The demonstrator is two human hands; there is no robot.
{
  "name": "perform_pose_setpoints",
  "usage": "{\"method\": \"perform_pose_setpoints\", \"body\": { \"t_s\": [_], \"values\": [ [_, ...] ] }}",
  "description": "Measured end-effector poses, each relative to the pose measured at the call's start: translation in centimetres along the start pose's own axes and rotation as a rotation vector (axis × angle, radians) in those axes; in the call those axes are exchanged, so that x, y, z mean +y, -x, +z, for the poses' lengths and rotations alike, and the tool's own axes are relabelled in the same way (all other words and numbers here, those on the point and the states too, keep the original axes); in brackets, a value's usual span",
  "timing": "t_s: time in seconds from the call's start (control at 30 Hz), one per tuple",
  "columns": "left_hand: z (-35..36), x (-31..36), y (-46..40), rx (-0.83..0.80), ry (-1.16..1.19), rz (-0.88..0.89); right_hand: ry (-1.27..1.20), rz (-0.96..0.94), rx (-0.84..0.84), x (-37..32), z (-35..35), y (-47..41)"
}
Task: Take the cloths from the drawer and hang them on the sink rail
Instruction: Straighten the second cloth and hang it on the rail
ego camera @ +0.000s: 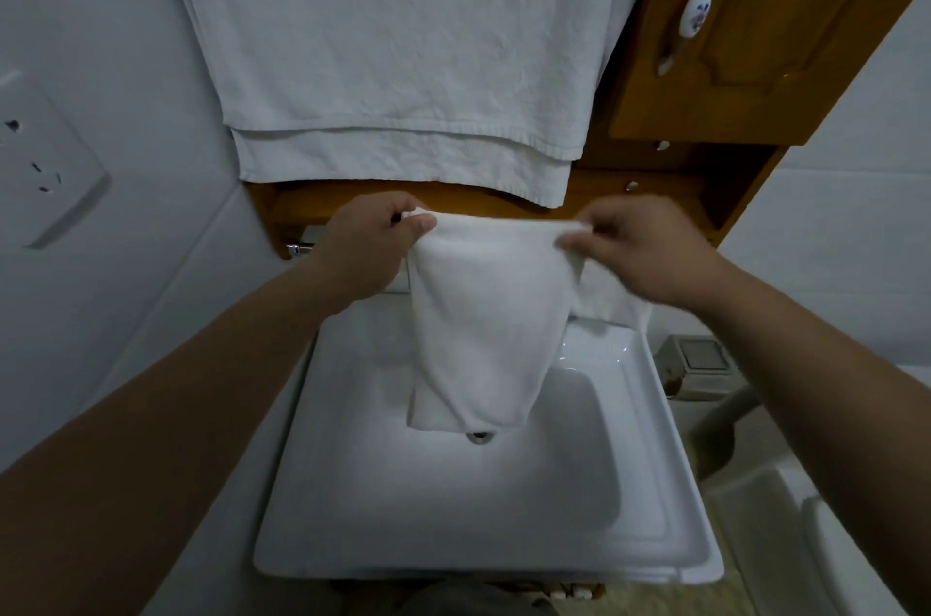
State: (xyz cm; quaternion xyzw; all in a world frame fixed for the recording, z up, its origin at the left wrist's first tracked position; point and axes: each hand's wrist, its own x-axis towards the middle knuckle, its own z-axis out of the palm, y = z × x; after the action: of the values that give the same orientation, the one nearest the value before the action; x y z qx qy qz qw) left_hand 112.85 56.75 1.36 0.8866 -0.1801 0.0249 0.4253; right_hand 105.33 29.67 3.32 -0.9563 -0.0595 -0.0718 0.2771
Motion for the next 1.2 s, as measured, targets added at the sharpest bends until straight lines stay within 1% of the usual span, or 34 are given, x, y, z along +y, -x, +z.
{"method": "perform_pose_setpoints", "body": {
  "t_s": [0.03,0.07,0.1,0.17,0.2,0.23,0.33,0.37,0.43,0.53,0.63,0.7,0.83,0.93,1.1,1.2],
  "values": [
    [0.0,0.2,0.0,0.003,0.022,-0.005,-0.137,0.024,0.088,-0.5,-0.8,-0.2],
    [0.0,0.5,0.0,0.002,0.026,0.002,-0.235,0.041,0.134,-0.9,-1.3,-0.4],
    [0.1,1.0,0.0,-0.002,0.010,0.019,-0.252,0.046,0.128,-1.2,-1.6,-0.7],
    [0.1,1.7,0.0,-0.005,-0.009,0.060,-0.162,0.047,0.038,-1.3,-1.4,-0.8],
    [0.1,1.8,-0.1,-0.002,0.000,0.070,-0.142,0.061,0.025,-1.4,-1.4,-0.8],
    [0.0,1.7,0.0,0.010,0.020,0.069,-0.162,0.082,0.046,-1.3,-1.5,-0.9],
    [-0.4,1.0,0.0,0.086,0.117,0.025,-0.342,0.136,0.147,-1.2,-1.8,-1.1],
    [-0.4,0.9,0.0,0.101,0.128,0.016,-0.356,0.136,0.144,-1.2,-1.6,-1.1],
    [-0.3,0.8,0.1,0.101,0.110,0.019,-0.306,0.145,0.088,-1.1,-0.8,-1.4],
    [-0.1,0.5,0.6,0.091,0.035,0.032,-0.180,0.155,0.028,-0.9,-0.2,-1.8],
    [0.0,-0.1,0.8,0.111,-0.077,0.049,-0.189,0.167,0.067,-1.2,0.1,-2.2],
    [-0.3,-0.6,0.8,0.138,-0.138,0.045,-0.149,0.153,0.062,-1.8,0.8,-2.5],
    [-0.5,-2.0,1.4,0.059,-0.296,0.056,-0.055,0.127,-0.086,-2.7,2.2,-2.8],
    [-0.3,-3.5,2.1,0.028,-0.348,-0.008,-0.065,0.171,-0.138,-2.7,4.1,-2.9],
    [-0.1,-6.0,3.0,-0.019,-0.418,-0.056,-0.161,0.248,-0.046,-2.5,9.0,-3.0],
    [0.1,-7.7,3.5,-0.015,-0.447,-0.107,-0.311,0.317,0.023,-2.4,11.7,-3.3]
  ]
}}
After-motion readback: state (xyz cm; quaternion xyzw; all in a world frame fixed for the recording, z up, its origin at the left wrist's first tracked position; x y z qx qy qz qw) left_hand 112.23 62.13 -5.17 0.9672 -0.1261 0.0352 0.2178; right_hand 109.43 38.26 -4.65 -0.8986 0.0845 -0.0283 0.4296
